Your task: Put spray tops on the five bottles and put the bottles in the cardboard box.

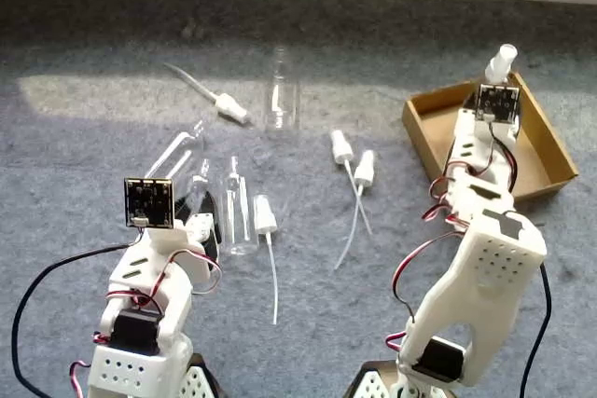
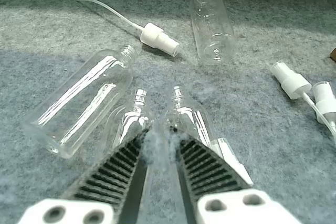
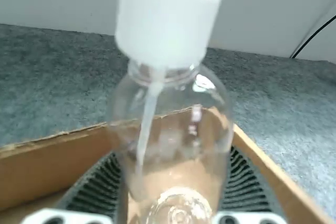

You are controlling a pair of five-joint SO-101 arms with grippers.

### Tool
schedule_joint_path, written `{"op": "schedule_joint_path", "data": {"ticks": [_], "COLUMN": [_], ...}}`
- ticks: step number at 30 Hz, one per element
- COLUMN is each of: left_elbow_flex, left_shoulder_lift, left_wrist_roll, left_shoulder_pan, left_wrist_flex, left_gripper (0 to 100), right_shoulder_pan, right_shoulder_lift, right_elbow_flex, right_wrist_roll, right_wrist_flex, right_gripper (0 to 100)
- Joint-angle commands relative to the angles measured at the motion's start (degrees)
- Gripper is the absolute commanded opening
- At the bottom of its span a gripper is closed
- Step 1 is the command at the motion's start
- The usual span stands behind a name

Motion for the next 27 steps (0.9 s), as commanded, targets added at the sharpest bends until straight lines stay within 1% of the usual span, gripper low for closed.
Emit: {"op": "schedule_joint_path", "data": {"ticks": [1, 5, 8, 10, 21, 25, 27], "left_elbow_flex": [1.3, 1.3, 1.3, 1.3, 1.3, 1.3, 1.3], "left_shoulder_lift": [-0.2, -0.2, -0.2, -0.2, -0.2, -0.2, -0.2], "left_wrist_roll": [-0.9, -0.9, -0.9, -0.9, -0.9, -0.9, -0.9], "left_shoulder_pan": [-0.3, -0.3, -0.3, -0.3, -0.3, -0.3, -0.3], "left_wrist_flex": [-1.1, -1.1, -1.1, -1.1, -1.1, -1.1, -1.1], "left_gripper": [1, 1, 1, 1, 1, 1, 1], "right_shoulder_pan": [1.0, 1.5, 1.7, 1.9, 1.5, 2.0, 2.0], "right_shoulder_lift": [-4.2, -4.3, -4.1, -4.1, -4.2, -3.8, -3.8], "right_elbow_flex": [-5.3, -8.4, -11.6, -13.2, -14.4, -16.6, -17.3], "right_wrist_roll": [-0.3, -6.2, -7.1, -7.1, -7.5, -14.6, -16.6], "right_wrist_flex": [4.6, 10.2, 15.7, 17.4, 17.5, 17.5, 17.5], "right_gripper": [10.5, 10.5, 10.5, 10.5, 10.5, 10.5, 10.5]}}
